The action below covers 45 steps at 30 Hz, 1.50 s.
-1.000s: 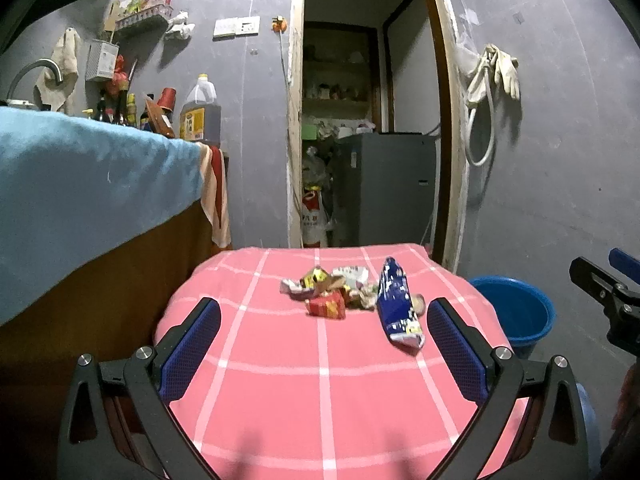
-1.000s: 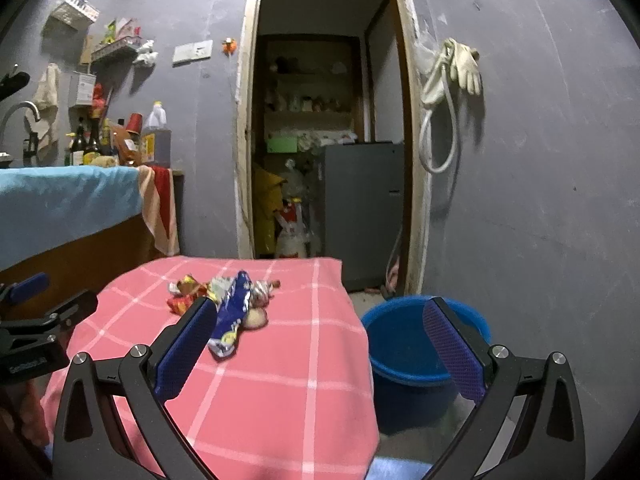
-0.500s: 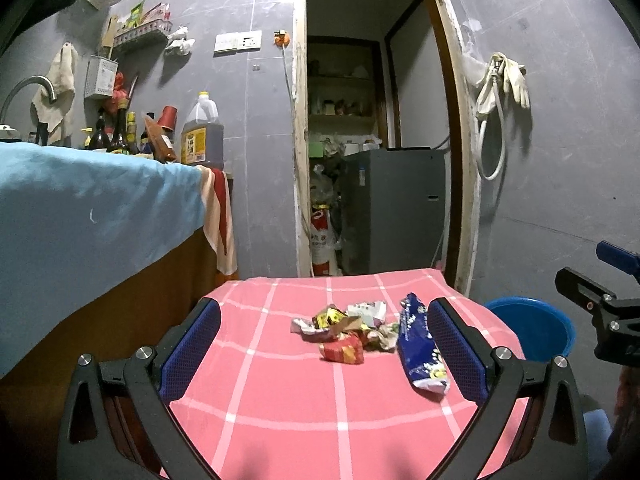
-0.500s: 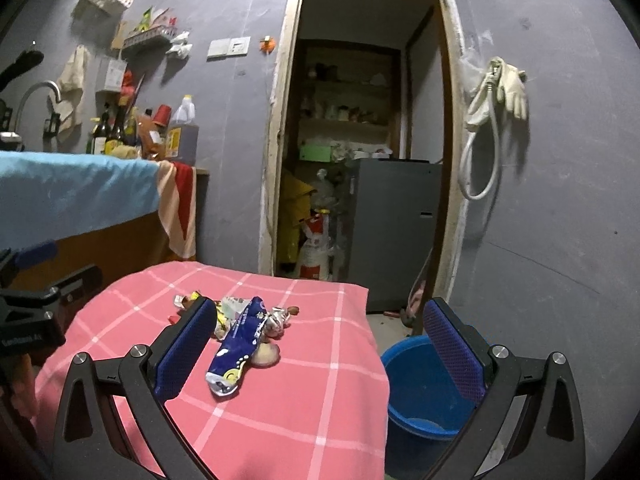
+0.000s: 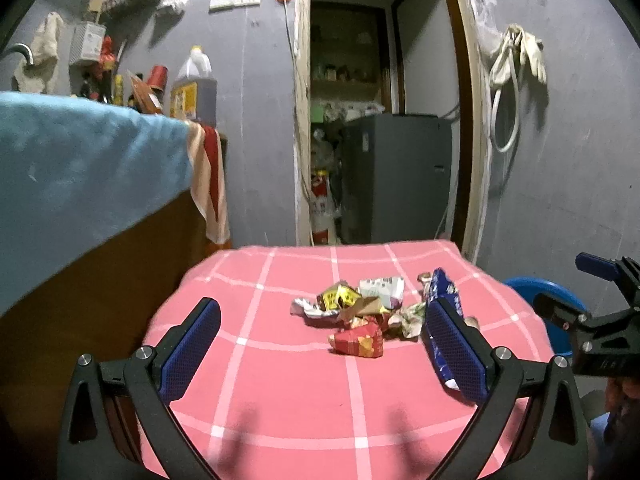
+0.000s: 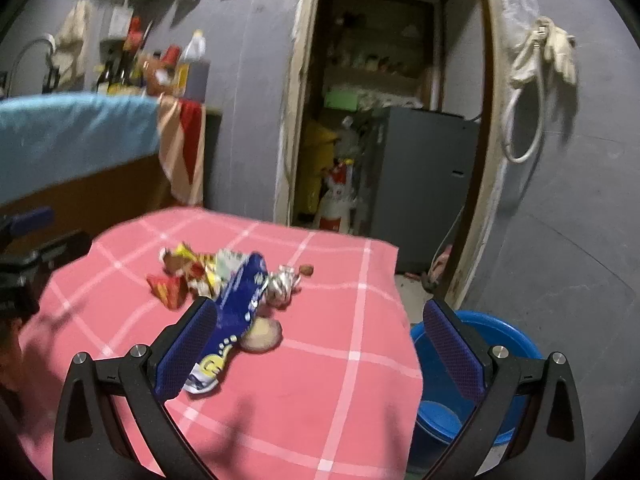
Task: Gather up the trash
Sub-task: 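Grasp the round tan chip with the right tool while the left tool grasps the red wrapper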
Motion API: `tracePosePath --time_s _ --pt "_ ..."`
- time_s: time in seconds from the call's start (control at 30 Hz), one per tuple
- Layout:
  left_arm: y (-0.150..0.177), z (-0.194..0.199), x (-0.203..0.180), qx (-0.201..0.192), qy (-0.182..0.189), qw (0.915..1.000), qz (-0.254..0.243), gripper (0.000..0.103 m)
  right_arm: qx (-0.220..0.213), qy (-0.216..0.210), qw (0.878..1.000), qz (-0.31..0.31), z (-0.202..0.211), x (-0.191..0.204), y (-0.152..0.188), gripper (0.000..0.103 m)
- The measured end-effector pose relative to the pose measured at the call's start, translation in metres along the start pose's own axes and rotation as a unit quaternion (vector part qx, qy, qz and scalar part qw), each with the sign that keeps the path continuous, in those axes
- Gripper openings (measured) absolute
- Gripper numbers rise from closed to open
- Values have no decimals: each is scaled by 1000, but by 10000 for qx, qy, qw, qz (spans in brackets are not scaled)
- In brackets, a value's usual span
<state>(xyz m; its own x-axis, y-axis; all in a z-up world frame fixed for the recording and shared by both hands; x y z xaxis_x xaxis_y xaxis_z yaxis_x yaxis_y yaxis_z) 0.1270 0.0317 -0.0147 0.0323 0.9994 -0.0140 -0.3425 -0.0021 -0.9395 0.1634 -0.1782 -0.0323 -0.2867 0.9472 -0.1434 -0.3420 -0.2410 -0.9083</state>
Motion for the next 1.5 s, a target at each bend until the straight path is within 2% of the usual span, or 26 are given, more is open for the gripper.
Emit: tracePosePath --time_s 0.17,0.3,0.47,0.57,0.63,0.7,0.9,0.97,1.03,1.17,1.3,1.5 --pt "5 -27 -2 409 50 9991 -90 101 454 -105 9987 210 -24 4 7 103" --pt "10 -52 1 959 142 9953 -42 101 838 -248 9958 285 -44 4 12 103" --pt "13 -69 7 1326 363 9903 188 98 1207 -454 9906 452 -63 11 15 91" --pt "15 -80 6 1602 466 9858 200 92 1433 -664 9863 465 -71 16 18 79" --pt "17 -88 6 1806 597 9815 221 79 1541 -822 9837 420 -76 19 18 77" --pt "18 -94 6 1973 718 9774 261 72 1581 -906 9823 423 -79 23 18 74" --pt "17 -106 11 2137 928 9714 459 59 1633 -1139 9794 351 -88 29 14 68" --pt "16 -107 12 2182 970 9696 533 54 1657 -1216 9782 283 -92 30 14 58" --pt "17 -110 12 2258 1035 9667 613 45 1693 -1323 9765 160 -96 30 13 53" --pt "16 -110 11 2299 1154 9640 678 40 1679 -1387 9760 46 -96 28 13 38" --pt "15 -105 10 2339 1315 9602 777 38 1654 -1484 9748 -182 -90 21 16 36" --pt "16 -92 6 2301 1293 9606 874 36 1511 -1475 9766 -403 -72 14 23 36"
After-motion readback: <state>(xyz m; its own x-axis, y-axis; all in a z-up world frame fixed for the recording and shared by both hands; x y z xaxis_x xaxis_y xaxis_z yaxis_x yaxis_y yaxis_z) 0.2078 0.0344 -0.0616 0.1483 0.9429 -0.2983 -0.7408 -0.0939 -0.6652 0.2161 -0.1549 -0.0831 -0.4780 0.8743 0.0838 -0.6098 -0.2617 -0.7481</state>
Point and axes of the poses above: each gripper's, at about its wrist camera, not at the fingertips, and z roughly against the way its jaws point, x to its left, y to its underside, the point moved 1 cm from there along -z, roughly the way its jaws point, and after that the axes turned 3 degrees about y, right-handed, at the moved point
